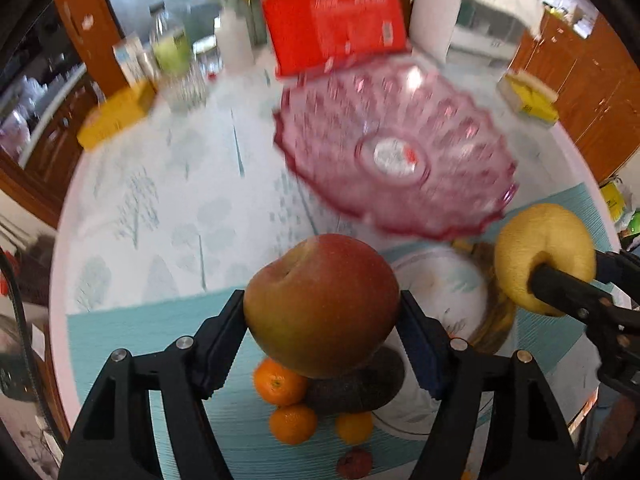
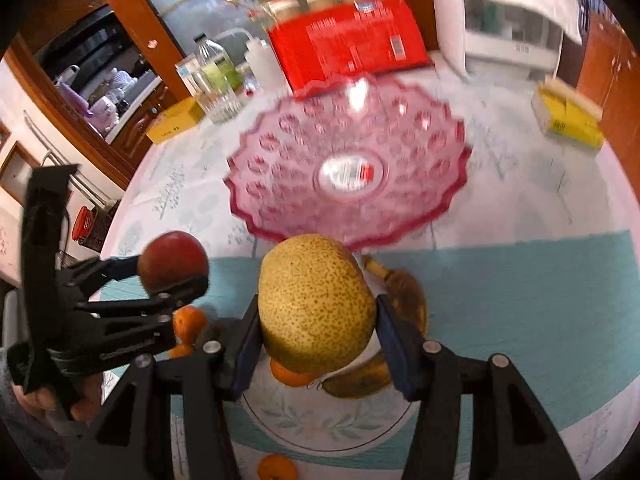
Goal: Organize fruits
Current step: 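Carry the apple and pear into the pink bowl and open both tools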
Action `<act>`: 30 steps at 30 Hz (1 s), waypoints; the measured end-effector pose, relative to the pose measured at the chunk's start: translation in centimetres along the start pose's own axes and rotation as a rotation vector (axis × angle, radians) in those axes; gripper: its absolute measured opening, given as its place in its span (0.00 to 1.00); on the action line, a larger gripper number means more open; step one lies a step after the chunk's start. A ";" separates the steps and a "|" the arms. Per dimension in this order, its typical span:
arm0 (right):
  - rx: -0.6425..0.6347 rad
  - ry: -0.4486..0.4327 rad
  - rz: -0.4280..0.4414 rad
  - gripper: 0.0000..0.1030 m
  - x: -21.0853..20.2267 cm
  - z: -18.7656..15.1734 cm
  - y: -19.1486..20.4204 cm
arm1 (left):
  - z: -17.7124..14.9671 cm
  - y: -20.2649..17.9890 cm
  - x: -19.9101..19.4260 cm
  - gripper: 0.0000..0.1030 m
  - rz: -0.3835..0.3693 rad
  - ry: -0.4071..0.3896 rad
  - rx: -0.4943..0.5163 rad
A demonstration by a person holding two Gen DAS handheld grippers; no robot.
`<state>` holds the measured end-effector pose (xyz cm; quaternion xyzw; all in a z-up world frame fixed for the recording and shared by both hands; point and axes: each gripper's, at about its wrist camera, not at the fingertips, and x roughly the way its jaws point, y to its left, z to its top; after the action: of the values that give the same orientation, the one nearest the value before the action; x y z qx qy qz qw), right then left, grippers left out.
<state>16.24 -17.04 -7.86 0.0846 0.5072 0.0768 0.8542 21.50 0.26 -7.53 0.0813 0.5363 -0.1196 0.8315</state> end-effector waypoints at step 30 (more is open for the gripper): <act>-0.106 0.018 -0.220 0.54 10.0 8.7 -4.0 | 8.9 -4.2 11.8 0.76 0.067 -0.001 0.090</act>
<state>28.80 -19.31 -13.22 -0.0175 0.5165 0.0098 0.8561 32.76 -7.41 -14.60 0.1363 0.5268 -0.1156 0.8310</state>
